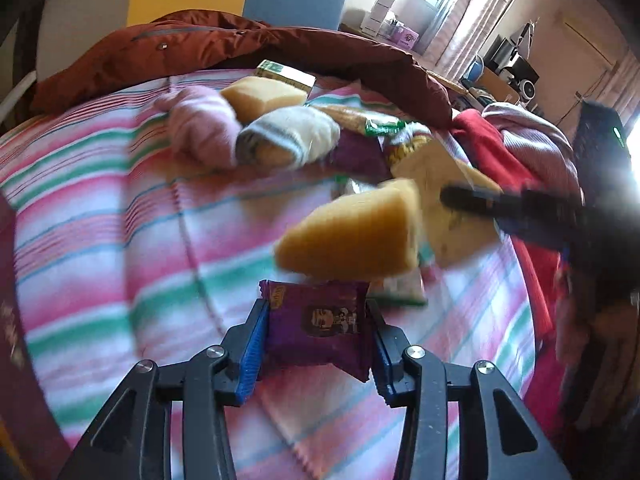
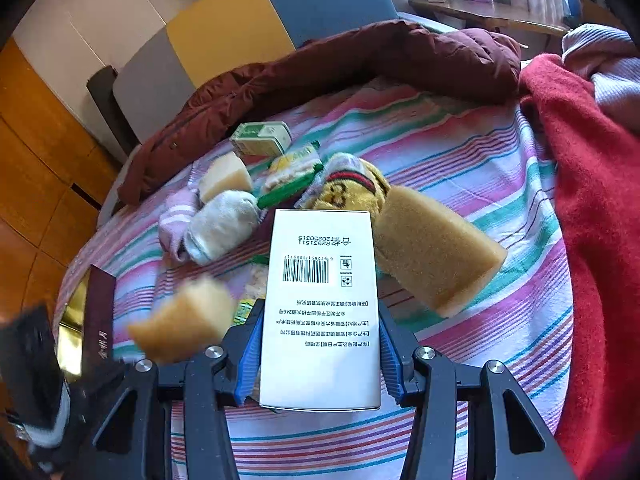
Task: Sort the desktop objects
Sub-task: 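Lift the box and purple packet and carry both toward the gold tray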
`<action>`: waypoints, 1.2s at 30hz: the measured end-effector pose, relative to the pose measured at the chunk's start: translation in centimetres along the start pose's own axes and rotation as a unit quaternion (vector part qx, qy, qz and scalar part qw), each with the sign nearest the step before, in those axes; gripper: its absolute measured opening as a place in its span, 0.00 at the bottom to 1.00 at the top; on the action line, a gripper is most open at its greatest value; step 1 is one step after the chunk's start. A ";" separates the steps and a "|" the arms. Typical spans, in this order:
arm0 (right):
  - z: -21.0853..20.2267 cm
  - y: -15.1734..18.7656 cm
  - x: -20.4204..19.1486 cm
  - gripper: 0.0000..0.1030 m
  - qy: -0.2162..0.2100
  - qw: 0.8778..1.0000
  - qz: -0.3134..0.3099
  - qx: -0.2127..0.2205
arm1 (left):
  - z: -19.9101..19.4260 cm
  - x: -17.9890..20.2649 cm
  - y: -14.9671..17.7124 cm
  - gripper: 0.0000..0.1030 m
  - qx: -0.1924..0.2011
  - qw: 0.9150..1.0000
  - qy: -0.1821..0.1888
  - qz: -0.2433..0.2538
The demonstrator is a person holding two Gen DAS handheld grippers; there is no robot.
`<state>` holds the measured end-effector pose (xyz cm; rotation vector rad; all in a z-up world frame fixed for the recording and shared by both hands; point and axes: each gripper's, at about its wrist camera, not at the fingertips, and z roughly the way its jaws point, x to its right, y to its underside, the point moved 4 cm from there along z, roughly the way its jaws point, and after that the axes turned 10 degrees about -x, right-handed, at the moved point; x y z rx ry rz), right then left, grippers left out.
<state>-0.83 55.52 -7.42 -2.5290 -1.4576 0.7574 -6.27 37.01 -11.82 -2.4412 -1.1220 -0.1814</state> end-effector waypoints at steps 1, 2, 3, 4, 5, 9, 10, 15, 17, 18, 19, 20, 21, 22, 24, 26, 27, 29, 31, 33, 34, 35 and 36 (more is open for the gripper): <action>-0.2 0.0 0.0 0.49 -0.003 1.000 0.001 0.004 | -0.3 0.0 0.6 0.45 0.000 1.000 -0.001 0.001; -0.4 0.0 0.0 0.49 -0.006 1.000 0.002 0.009 | -0.6 -0.1 1.1 0.45 0.002 1.000 -0.004 0.002; -0.7 -0.1 0.0 0.49 -0.009 1.000 0.002 0.014 | -0.8 -0.2 1.7 0.45 0.002 1.000 -0.006 0.001; -0.9 -0.1 0.0 0.49 -0.012 1.000 0.003 0.019 | -0.9 -0.3 2.1 0.45 0.001 1.000 -0.006 0.000; -1.2 -0.1 -0.1 0.49 -0.017 1.000 0.004 0.025 | -1.1 -0.4 2.5 0.45 0.002 1.000 -0.008 0.000; -1.9 -0.1 -0.6 0.49 -0.035 0.999 -0.001 0.040 | -2.1 -0.5 3.4 0.45 0.009 1.000 -0.011 0.001; -2.0 -0.1 -0.7 0.49 -0.039 0.998 -0.003 0.042 | -2.2 -0.5 3.5 0.45 0.011 1.000 -0.017 0.003; -2.3 0.2 -1.3 0.49 -0.051 0.998 -0.007 0.045 | -3.7 -0.4 3.4 0.44 0.026 1.000 -0.004 0.001; -2.4 0.3 -1.5 0.49 -0.052 0.997 -0.011 0.048 | -4.5 -0.4 3.4 0.44 0.029 0.999 0.011 -0.005; -2.4 0.3 -1.5 0.49 -0.054 0.997 -0.011 0.049 | -4.7 -0.3 3.4 0.44 0.032 0.999 0.005 -0.002; -2.4 0.3 -1.6 0.49 -0.055 0.997 -0.014 0.049 | -4.9 -0.2 3.4 0.44 0.035 0.999 -0.006 0.005; -2.5 0.3 -1.8 0.49 -0.056 0.997 -0.018 0.051 | -5.0 -0.3 3.4 0.44 0.036 0.999 -0.001 0.003; -2.6 0.4 -2.1 0.49 -0.058 0.997 -0.023 0.052 | -5.3 -0.4 3.6 0.44 0.038 0.999 0.013 -0.005; -2.6 0.4 -2.3 0.49 -0.060 0.996 -0.029 0.053 | -5.5 -0.6 3.7 0.44 0.039 0.999 0.020 -0.012; -2.8 0.4 -3.0 0.49 -0.070 0.995 -0.044 0.057 | -5.6 -0.9 3.9 0.44 0.039 0.999 0.003 -0.011; -3.0 0.5 -4.0 0.49 -0.083 0.993 -0.065 0.059 | -5.9 -1.4 4.3 0.44 0.041 0.999 0.003 -0.020; -3.0 0.6 -4.5 0.49 -0.085 0.992 -0.076 0.059 | -6.2 -1.7 4.4 0.44 0.044 0.999 0.001 -0.023; -3.0 0.9 -5.3 0.49 -0.091 0.990 -0.094 0.060 | -7.1 -2.1 4.5 0.44 0.055 0.998 -0.015 -0.025; -3.2 1.0 -5.9 0.49 -0.098 0.988 -0.106 0.062 | -8.4 -2.5 4.5 0.44 0.072 0.997 -0.028 -0.022; -3.4 1.2 -6.4 0.49 -0.102 0.986 -0.114 0.064 | -9.3 -3.2 4.5 0.44 0.080 0.996 -0.031 -0.029; -3.4 1.2 -6.7 0.49 -0.104 0.986 -0.117 0.064 | -9.7 -3.5 4.4 0.44 0.084 0.995 -0.031 -0.032; -3.4 1.3 -7.0 0.49 -0.105 0.985 -0.120 0.063 | -10.2 -3.9 4.4 0.44 0.090 0.995 -0.035 -0.035; -3.4 1.3 -7.3 0.49 -0.106 0.985 -0.121 0.063 | -10.7 -4.2 4.5 0.44 0.096 0.994 -0.040 -0.036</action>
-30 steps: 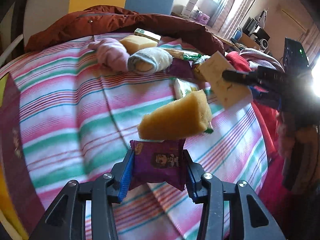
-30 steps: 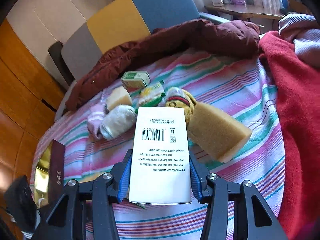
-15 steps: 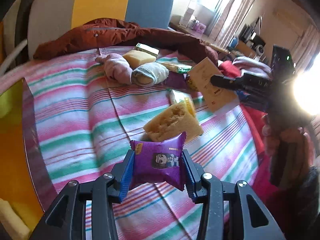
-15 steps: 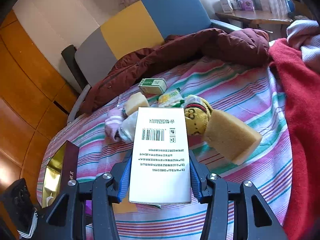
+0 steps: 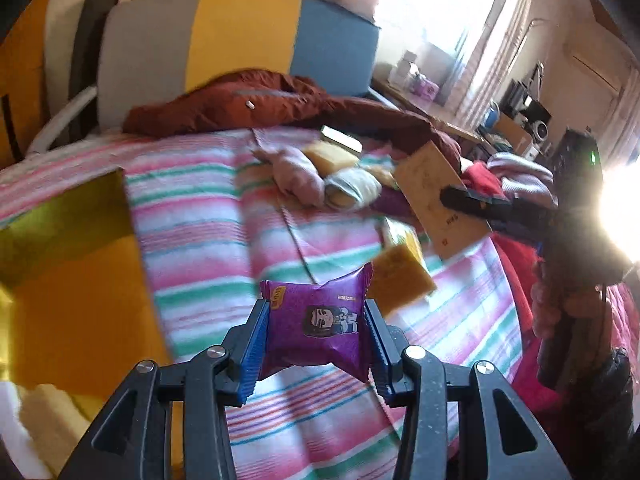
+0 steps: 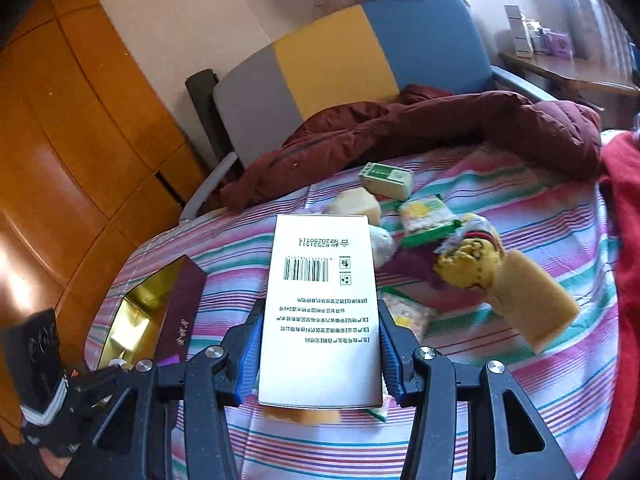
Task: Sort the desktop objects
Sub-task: 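Lift the box and purple packet and carry both toward the gold tray, then lower the box and packet into the gold tray and open both tools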
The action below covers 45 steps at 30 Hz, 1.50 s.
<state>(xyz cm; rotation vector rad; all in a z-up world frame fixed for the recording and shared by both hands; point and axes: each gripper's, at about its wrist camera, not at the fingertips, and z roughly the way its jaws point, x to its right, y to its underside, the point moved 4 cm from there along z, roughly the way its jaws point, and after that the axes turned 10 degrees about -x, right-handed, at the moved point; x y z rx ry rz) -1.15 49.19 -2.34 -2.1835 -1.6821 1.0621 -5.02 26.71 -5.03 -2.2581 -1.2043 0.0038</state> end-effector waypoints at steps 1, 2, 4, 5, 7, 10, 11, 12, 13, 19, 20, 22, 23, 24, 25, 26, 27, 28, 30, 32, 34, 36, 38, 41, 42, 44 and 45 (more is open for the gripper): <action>0.0 0.0 -0.3 0.49 0.000 1.000 0.000 0.000 | -0.5 -0.6 -0.1 0.44 0.005 1.000 -0.004 -0.004; 0.0 0.0 -0.7 0.49 -0.002 1.000 -0.002 0.000 | -0.9 -1.1 -0.1 0.44 0.008 1.000 -0.005 -0.011; 0.1 -0.2 -1.5 0.49 -0.012 1.000 0.000 -0.001 | -1.6 -2.3 0.0 0.44 0.013 1.000 -0.007 -0.022; 0.2 -0.2 -2.1 0.49 -0.013 1.000 -0.001 -0.002 | -1.9 -2.8 0.1 0.44 0.015 0.999 -0.011 -0.028; 0.7 -0.4 -3.5 0.49 -0.015 1.000 -0.007 -0.010 | -2.5 -4.2 0.3 0.44 0.018 0.999 -0.016 -0.044; 1.6 -0.7 -6.5 0.49 -0.024 0.999 -0.027 -0.021 | -3.5 -6.3 0.7 0.45 0.024 0.997 -0.029 -0.063; 2.0 -0.7 -7.8 0.49 -0.024 0.999 -0.035 -0.026 | -3.8 -7.1 0.8 0.45 0.025 0.997 -0.033 -0.071; 2.4 -0.8 -9.0 0.49 -0.028 0.998 -0.042 -0.031 | -4.3 -8.0 1.0 0.45 0.029 0.996 -0.036 -0.081; 2.7 -0.8 -10.0 0.49 -0.034 0.998 -0.048 -0.035 | -4.7 -8.6 1.2 0.45 0.032 0.995 -0.040 -0.087; 6.3 -0.4 -17.2 0.49 -0.071 0.991 -0.091 -0.069 | -7.8 -14.3 2.3 0.45 0.053 0.987 -0.086 -0.123; 7.0 -0.3 -18.5 0.49 -0.077 0.989 -0.099 -0.075 | -8.1 -15.0 2.4 0.45 0.055 0.986 -0.093 -0.125; 8.1 0.1 -20.6 0.49 -0.089 0.986 -0.109 -0.087 | -8.8 -17.1 2.8 0.45 0.055 0.983 -0.108 -0.136; 8.7 0.3 -21.8 0.49 -0.094 0.985 -0.114 -0.094 | -9.1 -17.9 3.0 0.45 0.056 0.982 -0.113 -0.142; 9.3 0.4 -23.0 0.49 -0.097 0.983 -0.121 -0.098 | -9.3 -18.8 3.2 0.45 0.056 0.980 -0.120 -0.149; 9.8 0.6 -23.8 0.49 -0.100 0.982 -0.124 -0.102 | -9.4 -19.7 3.4 0.45 0.052 0.978 -0.127 -0.155; 10.5 0.7 -24.9 0.49 -0.106 0.980 -0.125 -0.110 | -9.4 -20.6 3.6 0.45 0.047 0.977 -0.133 -0.160; 11.2 0.9 -25.8 0.49 -0.110 0.979 -0.126 -0.117 | -9.5 -21.3 4.0 0.45 0.046 0.975 -0.138 -0.166; 11.8 1.1 -26.4 0.49 -0.111 0.978 -0.126 -0.123 | -9.5 -22.2 4.3 0.45 0.042 0.974 -0.144 -0.171; 13.2 1.7 -27.9 0.49 -0.113 0.976 -0.125 -0.135 | -9.5 -23.4 4.8 0.45 0.038 0.971 -0.153 -0.179; 14.5 2.0 -28.8 0.49 -0.111 0.976 -0.120 -0.146 | -9.5 -24.4 5.1 0.45 0.035 0.969 -0.161 -0.185; 15.7 2.2 -29.6 0.49 -0.106 0.976 -0.114 -0.154 | -9.5 -25.3 5.3 0.45 0.037 0.967 -0.170 -0.188; 16.9 2.2 -30.3 0.49 -0.101 0.976 -0.111 -0.161 | -9.4 -26.0 5.6 0.46 0.032 0.966 -0.178 -0.187; 17.7 2.2 -30.9 0.49 -0.093 0.975 -0.110 -0.167 | -9.3 -26.6 5.8 0.46 0.029 0.964 -0.181 -0.191; 18.7 2.6 -31.7 0.49 -0.085 0.975 -0.109 -0.176 | -9.2 -27.2 6.3 0.47 0.026 0.963 -0.185 -0.195; 19.1 2.7 -31.8 0.49 -0.083 0.974 -0.107 -0.179 | -9.2 -27.2 6.5 0.47 0.023 0.962 -0.188 -0.195; 19.9 2.9 -32.0 0.49 -0.081 0.974 -0.101 -0.187 | -8.9 -27.7 6.8 0.46 0.017 0.961 -0.191 -0.198; 20.2 3.0 -32.1 0.49 -0.076 0.974 -0.099 -0.188 | -8.9 -27.8 6.8 0.47 0.015 0.961 -0.191 -0.199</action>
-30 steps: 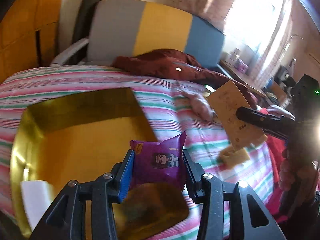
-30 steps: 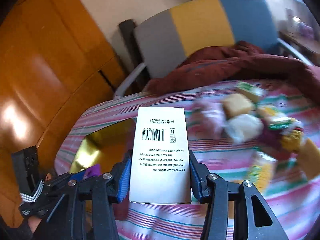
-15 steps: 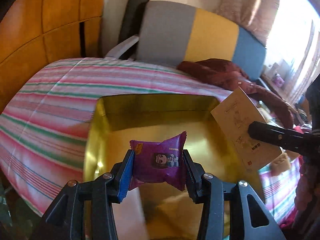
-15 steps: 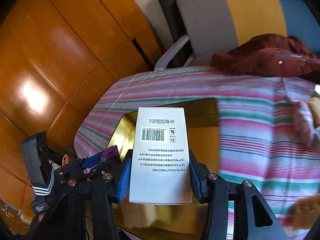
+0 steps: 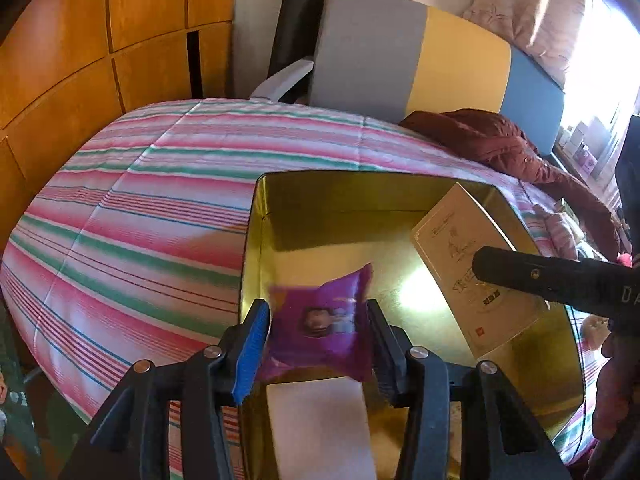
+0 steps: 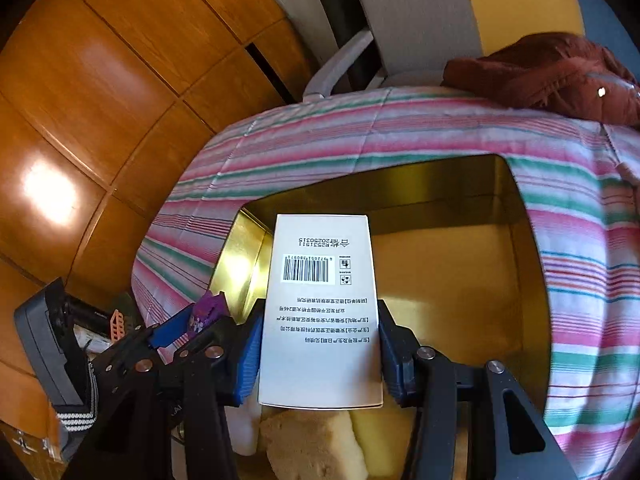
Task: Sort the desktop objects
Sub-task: 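Lower the box and packet into the gold tray and open both tools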
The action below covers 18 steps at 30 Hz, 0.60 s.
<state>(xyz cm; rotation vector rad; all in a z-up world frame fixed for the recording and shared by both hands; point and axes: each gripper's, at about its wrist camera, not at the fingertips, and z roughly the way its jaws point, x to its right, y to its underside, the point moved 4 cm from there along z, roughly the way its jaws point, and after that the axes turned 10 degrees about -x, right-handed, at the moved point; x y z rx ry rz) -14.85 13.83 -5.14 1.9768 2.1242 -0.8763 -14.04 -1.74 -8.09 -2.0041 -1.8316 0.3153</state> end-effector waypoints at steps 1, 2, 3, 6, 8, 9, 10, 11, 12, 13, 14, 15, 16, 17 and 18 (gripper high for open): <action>0.3 -0.1 0.0 0.49 0.003 1.000 0.003 -0.003 | 0.1 -0.1 -0.1 0.48 0.000 1.000 -0.001 -0.001; 0.6 -0.1 -0.1 0.49 0.001 1.000 0.006 -0.006 | 0.2 -0.2 -0.2 0.52 -0.001 1.000 -0.003 -0.002; 1.0 -0.2 -0.2 0.50 -0.002 1.000 0.010 -0.009 | 0.2 -0.3 -0.2 0.54 -0.001 1.000 -0.002 -0.003; 1.8 -0.2 -0.5 0.51 -0.021 0.999 0.019 -0.019 | -0.1 -0.7 0.0 0.56 -0.002 1.000 0.006 -0.013; 2.1 0.1 -1.0 0.53 -0.051 0.998 0.022 -0.028 | -0.5 -1.0 0.3 0.56 0.003 1.000 0.006 -0.018; 2.2 0.2 -1.2 0.56 -0.069 0.997 0.025 -0.031 | -0.8 -1.2 0.6 0.56 0.006 1.000 0.005 -0.020; 2.2 0.3 -1.4 0.59 -0.081 0.996 0.026 -0.032 | -1.2 -1.3 0.9 0.56 0.009 1.000 0.006 -0.023; 2.2 0.5 -1.5 0.59 -0.078 0.996 0.024 -0.031 | -1.4 -1.4 1.1 0.56 0.010 1.000 0.007 -0.025; 2.0 0.7 -1.7 0.59 -0.075 0.997 0.020 -0.030 | -1.6 -1.5 1.3 0.56 0.011 1.000 0.009 -0.027; 1.9 0.8 -1.8 0.60 -0.077 0.996 0.019 -0.030 | -1.8 -1.6 1.5 0.56 0.013 0.999 0.010 -0.031; 1.7 0.9 -1.8 0.60 -0.081 0.996 0.021 -0.029 | -1.9 -1.7 1.7 0.56 0.014 0.999 0.009 -0.033; 1.6 1.0 -1.8 0.61 -0.082 0.996 0.022 -0.027 | -2.1 -1.7 1.9 0.56 0.014 0.999 0.009 -0.035; 1.3 1.2 -1.7 0.63 -0.081 0.996 0.021 -0.024 | -2.2 -1.7 2.1 0.56 0.015 0.999 0.010 -0.038; 1.2 1.4 -1.8 0.65 -0.077 0.997 0.019 -0.022 | -2.5 -1.8 2.3 0.56 0.018 0.999 0.012 -0.042; 1.0 1.5 -1.9 0.66 -0.074 0.997 0.018 -0.020 | -2.7 -1.8 2.4 0.56 0.021 0.999 0.013 -0.044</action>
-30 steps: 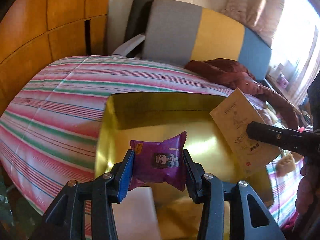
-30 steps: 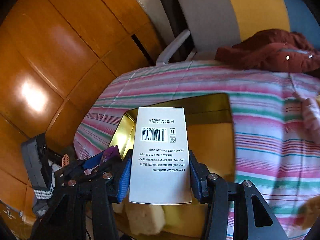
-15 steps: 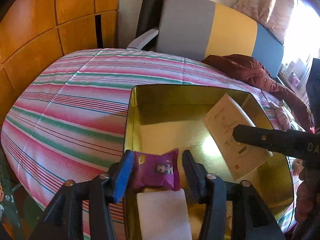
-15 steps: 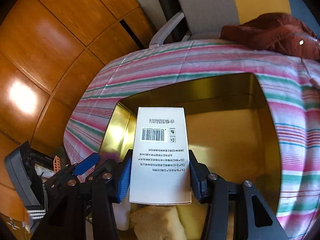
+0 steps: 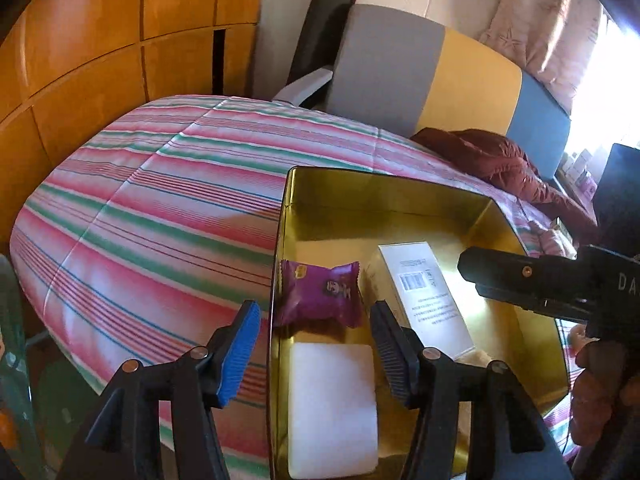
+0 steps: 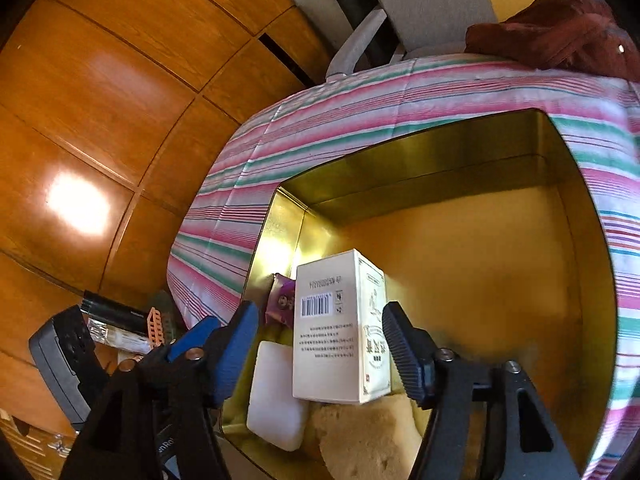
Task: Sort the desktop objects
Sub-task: 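Lower the box and packet into the gold tray and open both tools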
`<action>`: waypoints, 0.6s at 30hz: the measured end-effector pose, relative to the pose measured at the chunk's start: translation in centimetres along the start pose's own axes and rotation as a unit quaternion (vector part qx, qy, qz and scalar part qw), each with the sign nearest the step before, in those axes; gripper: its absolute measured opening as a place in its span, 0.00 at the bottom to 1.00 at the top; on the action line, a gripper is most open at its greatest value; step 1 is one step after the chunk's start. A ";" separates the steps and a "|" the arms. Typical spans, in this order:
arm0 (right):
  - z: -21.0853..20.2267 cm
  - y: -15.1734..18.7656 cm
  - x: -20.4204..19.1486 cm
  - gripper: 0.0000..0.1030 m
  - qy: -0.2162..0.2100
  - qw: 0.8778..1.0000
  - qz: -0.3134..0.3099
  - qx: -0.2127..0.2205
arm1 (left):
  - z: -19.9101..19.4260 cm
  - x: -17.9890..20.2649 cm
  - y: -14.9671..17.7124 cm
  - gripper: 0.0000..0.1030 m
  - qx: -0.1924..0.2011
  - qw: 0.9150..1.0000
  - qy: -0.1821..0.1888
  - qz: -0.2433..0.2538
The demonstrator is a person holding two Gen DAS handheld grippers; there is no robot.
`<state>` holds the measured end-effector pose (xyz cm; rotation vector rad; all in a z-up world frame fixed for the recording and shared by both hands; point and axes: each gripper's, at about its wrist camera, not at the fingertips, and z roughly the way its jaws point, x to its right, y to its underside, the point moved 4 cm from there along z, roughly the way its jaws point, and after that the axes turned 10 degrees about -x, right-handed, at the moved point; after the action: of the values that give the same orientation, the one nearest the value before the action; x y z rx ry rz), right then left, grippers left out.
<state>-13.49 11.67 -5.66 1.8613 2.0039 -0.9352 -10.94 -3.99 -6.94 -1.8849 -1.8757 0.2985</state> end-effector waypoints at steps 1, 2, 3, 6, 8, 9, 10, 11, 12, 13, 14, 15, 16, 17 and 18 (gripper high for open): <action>-0.1 0.1 -0.1 0.69 0.004 1.000 -0.002 0.002 | -0.3 0.0 0.1 0.56 0.004 1.000 -0.001 -0.002; -0.5 0.4 -0.3 0.71 0.010 1.000 -0.008 0.006 | -0.5 0.1 0.1 0.56 0.006 1.000 -0.002 -0.003; -0.7 0.6 -0.5 0.72 0.017 1.000 -0.015 0.011 | -0.8 0.2 0.2 0.56 0.008 1.000 -0.002 -0.005; -1.3 1.1 -1.2 0.80 0.040 0.998 -0.038 0.024 | -1.6 0.3 0.3 0.56 0.014 1.000 0.001 -0.007; -1.6 1.6 -1.6 0.82 0.056 0.996 -0.054 0.032 | -2.1 0.4 0.5 0.57 0.014 1.000 -0.003 -0.006; -1.7 1.8 -1.7 0.83 0.063 0.996 -0.061 0.034 | -2.2 0.5 0.6 0.57 0.015 1.000 -0.005 -0.006; -1.9 2.1 -1.9 0.85 0.071 0.994 -0.069 0.037 | -2.4 0.5 0.7 0.57 0.017 1.000 -0.007 -0.006; -2.1 2.3 -1.8 0.86 0.075 0.994 -0.073 0.040 | -2.6 0.6 0.9 0.57 0.018 1.000 -0.009 -0.005; -2.3 2.5 -1.9 0.87 0.081 0.993 -0.077 0.043 | -2.7 0.6 1.0 0.57 0.018 1.000 -0.012 -0.004; -2.4 2.7 -1.8 0.87 0.086 0.992 -0.080 0.045 | -2.9 0.7 1.2 0.57 0.018 1.000 -0.013 -0.003; -2.7 2.9 -1.7 0.88 0.091 0.991 -0.081 0.048 | -2.9 0.8 1.4 0.57 0.017 1.000 -0.014 -0.003; -2.8 3.0 -1.7 0.88 0.094 0.991 -0.082 0.050 | -3.0 1.0 1.6 0.57 0.016 1.000 -0.017 -0.001; -3.0 3.3 -1.5 0.88 0.098 0.990 -0.082 0.053 | -3.1 1.1 1.8 0.57 0.016 1.000 -0.019 0.001; -3.2 3.5 -1.4 0.88 0.101 0.990 -0.083 0.054 | -3.2 1.3 2.0 0.57 0.018 1.000 -0.024 0.005; -3.4 3.6 -1.2 0.88 0.105 0.989 -0.083 0.057 | -3.4 1.5 2.1 0.57 0.020 0.999 -0.029 0.008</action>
<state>-9.00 12.63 -3.40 1.9492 2.3057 -0.9502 -7.40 -2.99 -4.73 -1.8848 -1.8778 0.3970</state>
